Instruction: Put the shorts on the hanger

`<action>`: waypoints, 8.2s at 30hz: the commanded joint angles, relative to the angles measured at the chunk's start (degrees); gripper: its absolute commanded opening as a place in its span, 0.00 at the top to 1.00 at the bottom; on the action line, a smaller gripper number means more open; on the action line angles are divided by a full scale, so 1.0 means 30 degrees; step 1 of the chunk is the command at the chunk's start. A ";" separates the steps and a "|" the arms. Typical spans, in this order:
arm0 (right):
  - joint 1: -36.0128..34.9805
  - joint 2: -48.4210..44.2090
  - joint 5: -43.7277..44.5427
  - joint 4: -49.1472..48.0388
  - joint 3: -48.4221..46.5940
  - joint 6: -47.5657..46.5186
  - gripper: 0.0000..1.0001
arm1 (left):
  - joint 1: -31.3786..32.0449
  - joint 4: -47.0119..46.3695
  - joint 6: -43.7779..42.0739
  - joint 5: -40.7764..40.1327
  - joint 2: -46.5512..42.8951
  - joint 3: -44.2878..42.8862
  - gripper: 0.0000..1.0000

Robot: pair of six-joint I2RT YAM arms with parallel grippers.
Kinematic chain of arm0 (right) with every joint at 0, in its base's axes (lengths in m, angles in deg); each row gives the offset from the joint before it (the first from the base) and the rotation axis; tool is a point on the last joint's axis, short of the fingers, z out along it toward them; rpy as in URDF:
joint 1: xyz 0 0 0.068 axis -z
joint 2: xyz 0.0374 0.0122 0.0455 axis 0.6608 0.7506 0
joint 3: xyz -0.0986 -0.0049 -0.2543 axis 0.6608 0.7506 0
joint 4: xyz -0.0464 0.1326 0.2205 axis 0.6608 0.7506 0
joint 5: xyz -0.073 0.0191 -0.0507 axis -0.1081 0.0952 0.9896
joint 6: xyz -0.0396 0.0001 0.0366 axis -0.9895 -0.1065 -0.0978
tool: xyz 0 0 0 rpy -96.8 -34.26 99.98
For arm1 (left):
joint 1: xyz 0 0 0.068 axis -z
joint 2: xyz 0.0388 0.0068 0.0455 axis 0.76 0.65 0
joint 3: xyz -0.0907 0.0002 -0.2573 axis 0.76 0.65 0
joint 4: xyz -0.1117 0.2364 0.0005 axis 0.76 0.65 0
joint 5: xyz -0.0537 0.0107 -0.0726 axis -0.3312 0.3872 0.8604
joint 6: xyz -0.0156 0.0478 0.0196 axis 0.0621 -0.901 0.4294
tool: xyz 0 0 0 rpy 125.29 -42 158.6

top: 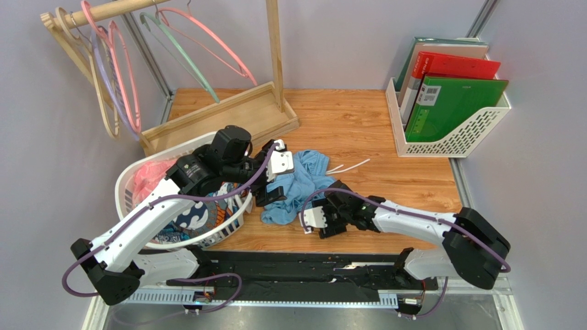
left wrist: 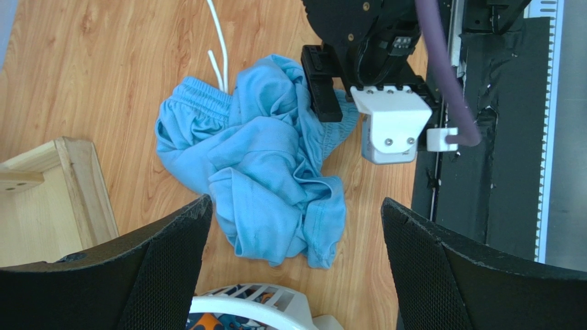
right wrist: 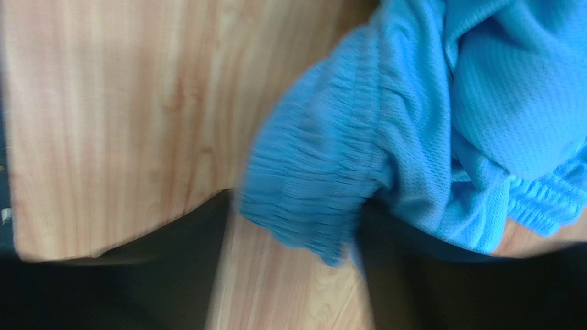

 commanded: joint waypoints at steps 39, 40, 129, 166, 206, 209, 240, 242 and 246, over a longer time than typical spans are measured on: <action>0.5926 -0.7028 -0.8449 0.7273 -1.6137 1.0192 1.00 | -0.0374 -0.4235 -0.0526 0.2599 0.1914 -0.4884 0.03; 0.5926 -0.7319 -0.8836 0.7244 -1.5871 0.9723 1.00 | -0.0286 -0.4208 -0.0672 0.2861 0.2237 -0.5118 0.03; 0.3813 -1.0505 0.5429 0.8033 -0.6259 0.7790 1.00 | -0.4301 -0.3796 -0.0457 0.1224 0.1972 -0.1194 0.05; 0.6043 -1.2948 0.5135 0.7683 -0.5293 0.8751 1.00 | 0.2352 -1.5294 -1.0762 -0.4078 0.9655 0.5197 0.72; 1.2606 -0.8437 0.0682 0.5252 -0.9247 1.0158 1.00 | 0.6394 -1.5780 -0.2706 -0.5833 1.0409 0.2207 0.22; 1.2635 -0.8202 0.0682 0.5106 -0.9306 1.0158 1.00 | 0.6453 -1.6801 -0.1498 -0.7646 1.2285 0.1620 0.21; 1.4686 -0.7268 -0.0460 0.3643 -1.1411 0.9106 1.00 | 0.1330 -0.7230 0.1786 -0.4606 0.8337 -0.4176 1.00; 1.4774 -0.6769 -0.0549 0.2531 -1.2957 0.8666 1.00 | 0.0162 -0.5796 0.1963 -0.4607 0.8014 -0.6576 1.00; 1.4950 -0.4807 -0.0899 0.1619 -1.7118 0.8516 1.00 | -0.0839 -0.2749 0.0852 -0.4753 0.8567 -1.2601 1.00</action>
